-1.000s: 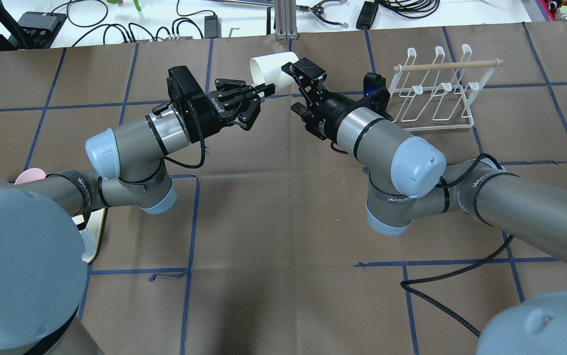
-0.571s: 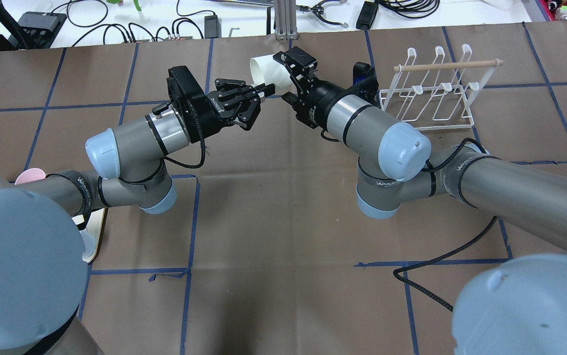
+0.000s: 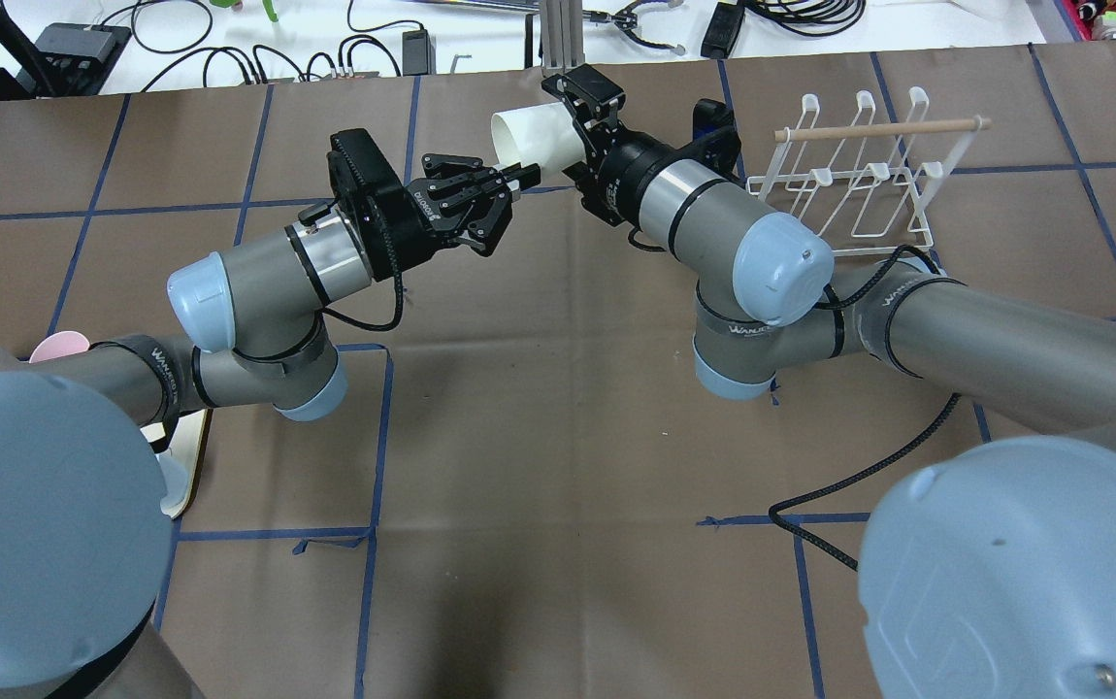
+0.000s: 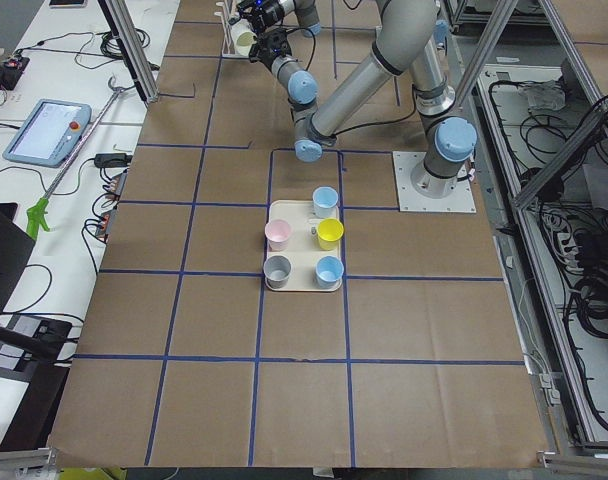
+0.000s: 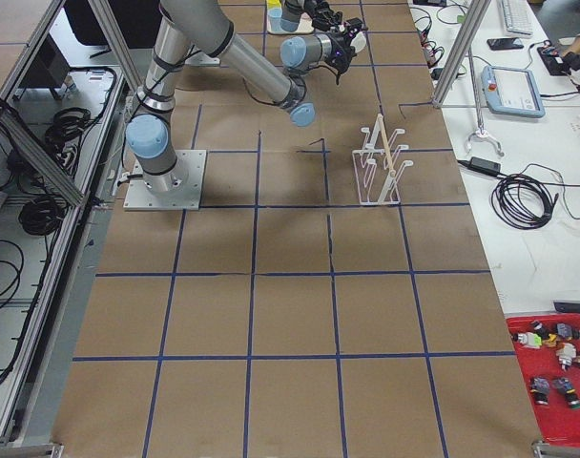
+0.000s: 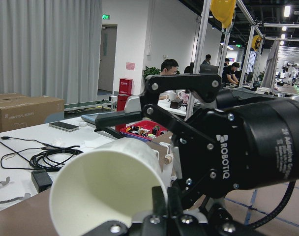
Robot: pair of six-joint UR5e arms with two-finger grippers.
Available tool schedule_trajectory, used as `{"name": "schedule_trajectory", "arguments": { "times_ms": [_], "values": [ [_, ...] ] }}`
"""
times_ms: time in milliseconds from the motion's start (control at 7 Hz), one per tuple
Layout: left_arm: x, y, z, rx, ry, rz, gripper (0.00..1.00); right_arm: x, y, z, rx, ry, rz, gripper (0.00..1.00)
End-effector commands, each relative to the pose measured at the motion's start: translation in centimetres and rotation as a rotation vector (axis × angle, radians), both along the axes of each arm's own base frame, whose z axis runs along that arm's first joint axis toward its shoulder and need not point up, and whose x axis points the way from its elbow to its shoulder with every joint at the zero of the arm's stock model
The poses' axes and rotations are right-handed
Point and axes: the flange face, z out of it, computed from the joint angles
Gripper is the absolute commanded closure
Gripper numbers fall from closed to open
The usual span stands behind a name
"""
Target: Transfer IKEA cup to right arm and place on rack
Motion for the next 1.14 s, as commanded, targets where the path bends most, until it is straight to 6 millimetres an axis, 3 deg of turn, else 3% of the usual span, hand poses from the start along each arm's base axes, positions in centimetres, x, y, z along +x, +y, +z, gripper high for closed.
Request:
{"name": "schedule_trajectory", "arguments": {
  "times_ms": [0, 286, 429, 571, 1000],
  "values": [
    [-0.07, 0.02, 0.05, -0.003, -0.001, 0.000, 0.91, 0.29, 0.16, -0.03, 0.005, -0.002, 0.009, 0.27],
    [0.01, 0.01, 0.13, -0.003, -0.001, 0.002, 0.91, 0.51, 0.27, -0.05, 0.007, -0.003, 0.018, 0.40],
    [0.00, 0.01, 0.12, -0.001, 0.000, 0.000, 0.89, 0.54, 0.29, 0.12, 0.002, -0.003, 0.021, 0.49],
    [0.00, 0.00, 0.24, -0.004, 0.000, 0.000, 0.84, 0.54, 0.28, 0.10, 0.003, -0.003, 0.021, 0.53],
    [0.05, -0.32, 0.86, 0.005, 0.013, 0.009, 0.42, 0.52, 0.29, 0.19, 0.001, -0.003, 0.019, 0.55]
  ]
}}
